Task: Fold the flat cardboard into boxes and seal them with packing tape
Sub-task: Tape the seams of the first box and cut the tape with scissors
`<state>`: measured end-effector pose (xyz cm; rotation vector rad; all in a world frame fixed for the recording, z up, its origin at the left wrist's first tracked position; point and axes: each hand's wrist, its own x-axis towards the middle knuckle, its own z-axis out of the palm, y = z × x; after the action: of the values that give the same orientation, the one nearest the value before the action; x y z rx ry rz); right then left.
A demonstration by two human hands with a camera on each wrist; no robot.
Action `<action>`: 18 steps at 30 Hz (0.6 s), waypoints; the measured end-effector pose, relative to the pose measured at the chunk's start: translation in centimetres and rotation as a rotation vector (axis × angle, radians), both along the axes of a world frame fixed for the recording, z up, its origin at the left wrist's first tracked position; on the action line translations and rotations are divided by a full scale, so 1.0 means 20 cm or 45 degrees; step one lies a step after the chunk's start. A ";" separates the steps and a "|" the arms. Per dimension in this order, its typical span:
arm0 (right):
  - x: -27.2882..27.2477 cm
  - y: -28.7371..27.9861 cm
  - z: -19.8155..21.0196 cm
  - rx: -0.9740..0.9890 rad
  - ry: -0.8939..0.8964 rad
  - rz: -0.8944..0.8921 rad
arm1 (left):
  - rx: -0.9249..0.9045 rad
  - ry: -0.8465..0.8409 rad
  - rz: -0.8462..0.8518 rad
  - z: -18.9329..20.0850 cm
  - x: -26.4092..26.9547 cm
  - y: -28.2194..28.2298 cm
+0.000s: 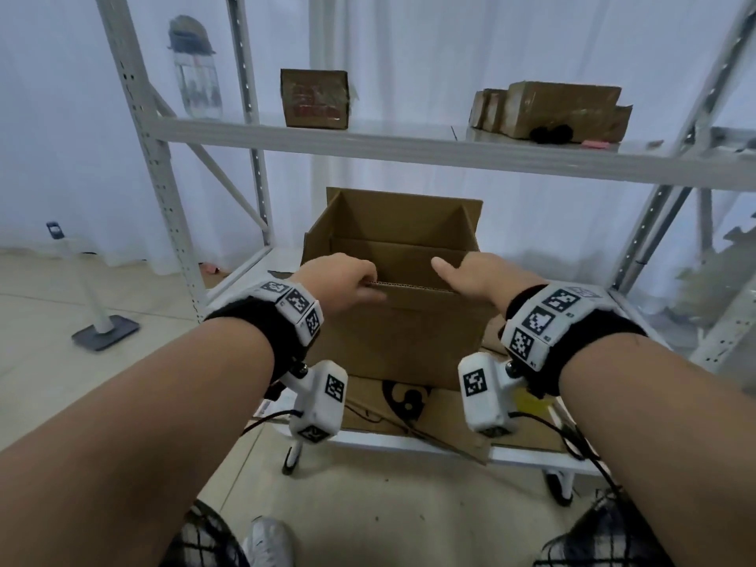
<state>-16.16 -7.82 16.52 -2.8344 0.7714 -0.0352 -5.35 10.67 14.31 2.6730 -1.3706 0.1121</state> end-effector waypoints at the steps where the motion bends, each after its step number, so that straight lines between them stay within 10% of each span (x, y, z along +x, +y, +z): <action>1: -0.02 0.00 0.01 0.051 -0.016 -0.041 | -0.059 -0.056 0.061 0.02 0.02 0.00; 8: 0.00 -0.07 -0.01 0.010 -0.352 -0.252 | -0.026 -0.401 0.361 0.10 0.21 0.03; 18: 0.11 -0.15 -0.01 0.442 -0.739 -0.460 | 0.036 0.034 0.443 0.13 0.48 0.06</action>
<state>-14.01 -10.84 16.31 -2.1549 1.0069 -0.6717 4.28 11.80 16.88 2.8980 -0.8936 0.0917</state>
